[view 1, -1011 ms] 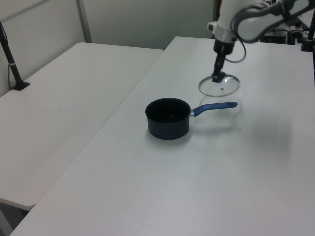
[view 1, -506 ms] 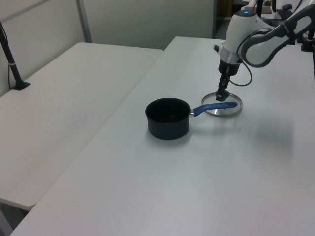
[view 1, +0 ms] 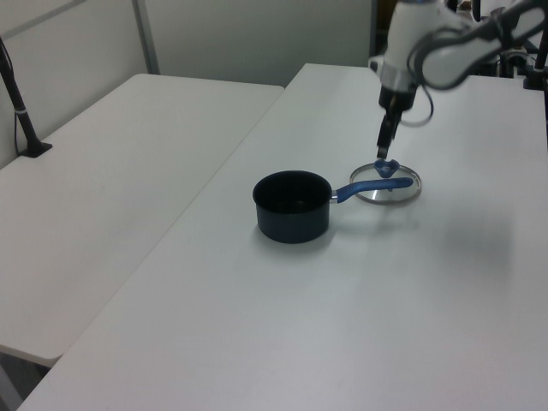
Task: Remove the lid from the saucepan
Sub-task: 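Open the gripper and raise it away from the lid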
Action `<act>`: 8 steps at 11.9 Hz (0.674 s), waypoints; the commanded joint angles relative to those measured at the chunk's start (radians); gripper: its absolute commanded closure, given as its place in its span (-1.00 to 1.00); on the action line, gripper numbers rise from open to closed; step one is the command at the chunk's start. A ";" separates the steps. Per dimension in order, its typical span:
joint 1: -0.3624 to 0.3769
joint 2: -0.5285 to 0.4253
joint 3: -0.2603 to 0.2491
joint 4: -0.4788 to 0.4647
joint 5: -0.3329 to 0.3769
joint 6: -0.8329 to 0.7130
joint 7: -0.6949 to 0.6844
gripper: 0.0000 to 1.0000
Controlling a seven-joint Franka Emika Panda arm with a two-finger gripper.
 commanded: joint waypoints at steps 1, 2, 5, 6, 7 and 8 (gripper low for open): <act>0.042 -0.079 -0.006 0.192 -0.040 -0.342 0.029 -1.00; 0.067 -0.079 -0.006 0.267 -0.041 -0.444 0.047 -1.00; 0.115 -0.120 -0.004 0.334 -0.041 -0.533 0.167 -1.00; 0.122 -0.148 -0.006 0.334 -0.038 -0.562 0.169 -1.00; 0.138 -0.165 -0.007 0.334 -0.037 -0.595 0.169 -1.00; 0.139 -0.169 -0.007 0.334 -0.037 -0.622 0.169 -1.00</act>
